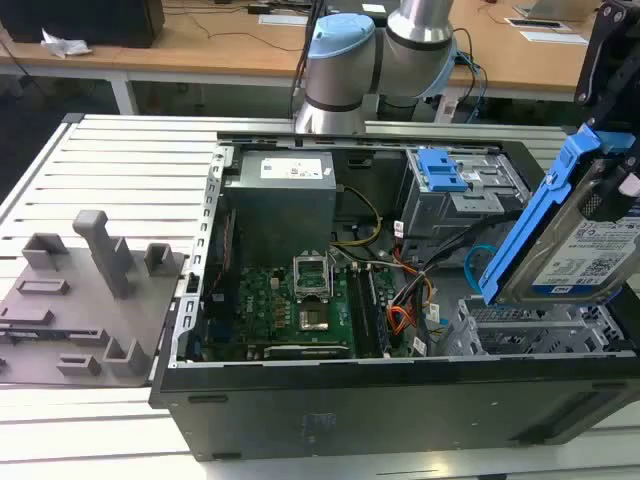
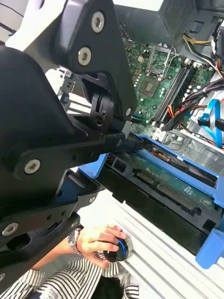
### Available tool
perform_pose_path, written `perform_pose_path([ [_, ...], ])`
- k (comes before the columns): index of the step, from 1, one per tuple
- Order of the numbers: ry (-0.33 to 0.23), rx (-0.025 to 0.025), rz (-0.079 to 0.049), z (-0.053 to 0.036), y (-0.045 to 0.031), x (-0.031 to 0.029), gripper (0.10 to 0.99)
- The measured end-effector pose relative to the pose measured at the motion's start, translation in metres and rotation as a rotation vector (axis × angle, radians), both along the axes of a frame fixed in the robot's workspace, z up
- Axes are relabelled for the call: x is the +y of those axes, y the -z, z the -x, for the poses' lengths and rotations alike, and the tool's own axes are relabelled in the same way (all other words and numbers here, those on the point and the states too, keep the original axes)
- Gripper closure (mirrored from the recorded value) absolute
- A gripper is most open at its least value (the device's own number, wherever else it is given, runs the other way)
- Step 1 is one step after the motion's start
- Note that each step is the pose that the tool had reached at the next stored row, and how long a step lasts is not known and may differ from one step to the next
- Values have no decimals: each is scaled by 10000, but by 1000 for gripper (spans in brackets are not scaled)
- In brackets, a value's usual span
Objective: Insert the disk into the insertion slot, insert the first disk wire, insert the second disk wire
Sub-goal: 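Insert the disk into the insertion slot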
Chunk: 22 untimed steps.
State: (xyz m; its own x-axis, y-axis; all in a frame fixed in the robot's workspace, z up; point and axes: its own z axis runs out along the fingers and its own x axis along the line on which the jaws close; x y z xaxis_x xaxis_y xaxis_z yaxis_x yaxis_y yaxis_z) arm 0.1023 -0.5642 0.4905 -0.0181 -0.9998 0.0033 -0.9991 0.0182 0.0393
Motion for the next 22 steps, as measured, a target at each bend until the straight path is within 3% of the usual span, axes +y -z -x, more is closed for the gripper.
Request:
perform_pose_path([
  [10,0,0,0,0,176,0,718],
  [22,0,0,0,0,281,0,718],
])
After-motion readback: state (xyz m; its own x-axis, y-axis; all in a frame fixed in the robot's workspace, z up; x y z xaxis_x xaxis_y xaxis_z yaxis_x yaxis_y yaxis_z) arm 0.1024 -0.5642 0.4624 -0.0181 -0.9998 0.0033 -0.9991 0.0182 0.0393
